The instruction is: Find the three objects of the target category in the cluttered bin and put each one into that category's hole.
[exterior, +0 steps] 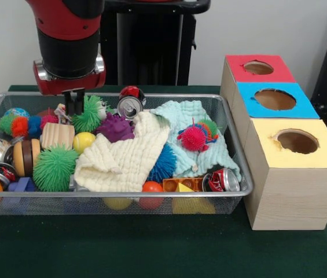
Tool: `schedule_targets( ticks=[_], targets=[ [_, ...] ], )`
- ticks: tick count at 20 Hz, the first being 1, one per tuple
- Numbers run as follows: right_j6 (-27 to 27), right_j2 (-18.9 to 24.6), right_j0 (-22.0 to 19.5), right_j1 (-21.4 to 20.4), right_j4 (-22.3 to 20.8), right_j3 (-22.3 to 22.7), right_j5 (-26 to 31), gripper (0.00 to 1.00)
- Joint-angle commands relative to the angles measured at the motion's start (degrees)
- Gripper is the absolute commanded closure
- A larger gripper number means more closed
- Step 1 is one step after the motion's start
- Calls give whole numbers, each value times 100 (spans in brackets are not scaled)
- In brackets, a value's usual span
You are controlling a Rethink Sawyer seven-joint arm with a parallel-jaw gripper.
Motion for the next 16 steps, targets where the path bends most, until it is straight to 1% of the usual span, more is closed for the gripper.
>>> schedule_targets(
  ticks=[1, 4, 9, 11, 15, 16],
  targets=[
    [-339, -282, 148, 267, -484, -135, 384, 100],
    [-327, -360, 256, 247, -579, -139, 472, 100],
    [-302, -411, 298, 253, -530, 31, 423, 100],
    [-389, -512, 406, 276, -642, 36, 644, 100],
    [-358, -629, 448, 300, -553, 181, 825, 100],
    [-347, -663, 462, 325, -515, 184, 802, 0]
  ],
)
